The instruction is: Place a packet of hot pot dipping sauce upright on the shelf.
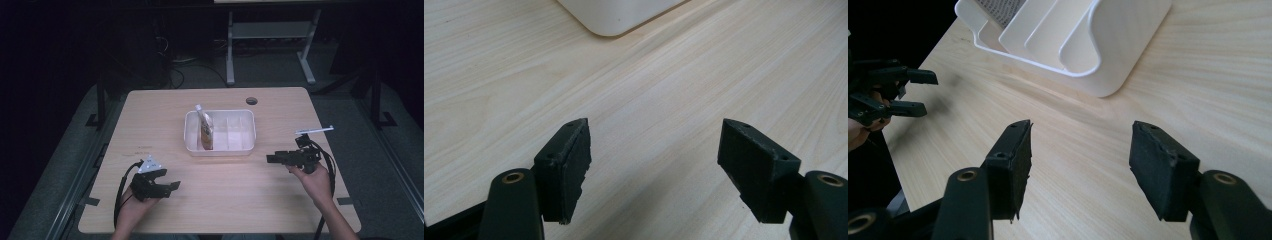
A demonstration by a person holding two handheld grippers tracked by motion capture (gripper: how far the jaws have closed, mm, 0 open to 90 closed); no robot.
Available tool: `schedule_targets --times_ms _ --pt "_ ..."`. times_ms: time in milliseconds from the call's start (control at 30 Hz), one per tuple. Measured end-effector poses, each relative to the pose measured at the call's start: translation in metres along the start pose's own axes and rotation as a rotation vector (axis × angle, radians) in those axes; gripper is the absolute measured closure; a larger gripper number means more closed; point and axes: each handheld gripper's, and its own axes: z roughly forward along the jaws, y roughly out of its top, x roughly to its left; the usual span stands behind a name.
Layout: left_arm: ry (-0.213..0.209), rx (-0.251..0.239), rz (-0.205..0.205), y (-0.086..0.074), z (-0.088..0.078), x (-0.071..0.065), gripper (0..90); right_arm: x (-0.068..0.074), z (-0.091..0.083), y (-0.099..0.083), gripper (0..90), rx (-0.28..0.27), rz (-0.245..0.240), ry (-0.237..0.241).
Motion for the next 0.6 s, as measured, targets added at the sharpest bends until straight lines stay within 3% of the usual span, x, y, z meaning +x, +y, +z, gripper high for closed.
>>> schedule_targets --times_ms 600 --pt "0.0 0.003 0.004 0.0 0.001 -0.001 28.1 -0.009 -0.007 -0.024 40.7 0.011 0.016 -0.011"
